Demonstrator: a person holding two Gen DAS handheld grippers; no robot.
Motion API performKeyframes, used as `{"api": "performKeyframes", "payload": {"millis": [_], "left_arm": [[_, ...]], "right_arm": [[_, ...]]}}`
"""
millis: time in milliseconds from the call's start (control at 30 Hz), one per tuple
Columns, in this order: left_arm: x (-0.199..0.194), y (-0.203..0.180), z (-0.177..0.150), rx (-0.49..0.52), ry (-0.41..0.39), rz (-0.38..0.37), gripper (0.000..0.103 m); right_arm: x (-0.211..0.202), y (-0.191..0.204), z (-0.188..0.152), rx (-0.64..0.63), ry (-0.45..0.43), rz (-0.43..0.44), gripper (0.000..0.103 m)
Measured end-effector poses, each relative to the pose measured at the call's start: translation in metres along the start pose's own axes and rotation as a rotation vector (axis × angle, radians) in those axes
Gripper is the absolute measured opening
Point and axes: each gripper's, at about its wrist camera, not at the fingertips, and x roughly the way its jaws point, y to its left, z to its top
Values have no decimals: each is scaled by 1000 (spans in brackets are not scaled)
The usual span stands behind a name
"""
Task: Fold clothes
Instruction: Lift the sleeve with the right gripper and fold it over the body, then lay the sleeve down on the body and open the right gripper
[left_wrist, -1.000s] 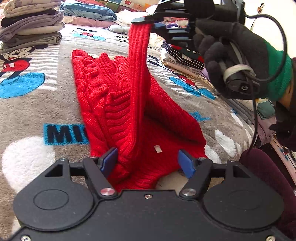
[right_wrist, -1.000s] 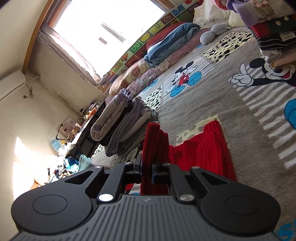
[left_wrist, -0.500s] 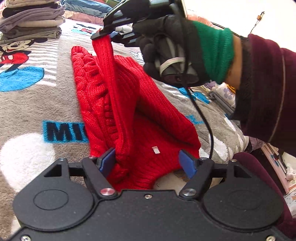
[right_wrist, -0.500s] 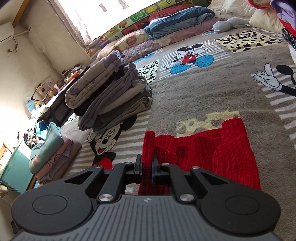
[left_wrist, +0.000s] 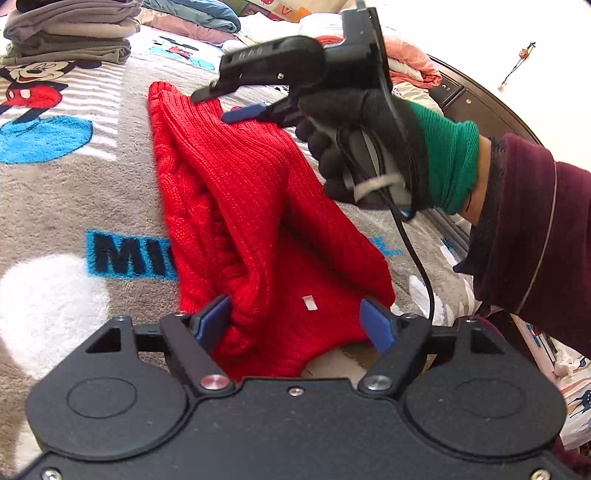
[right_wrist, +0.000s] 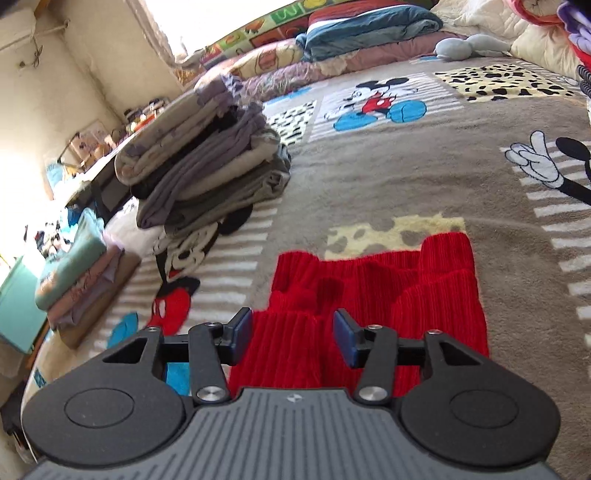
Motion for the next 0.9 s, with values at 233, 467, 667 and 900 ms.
{"api": "performKeyframes", "payload": {"millis": [233, 467, 667, 900], "left_arm": [[-2, 6, -1, -54, -9, -31, 77], [-5, 16, 0, -118, -18, -68, 77], [-8, 30, -1, -247, -28, -128, 77], [-17, 38, -3, -299, -62, -144, 77]], "right_arm": [[5, -1, -19, -7, 47, 48, 16], [-7, -6, -14, 51, -69, 92, 14], [13, -8, -18, 50, -30, 42, 13], [12, -11, -16, 81, -32, 50, 28]]}}
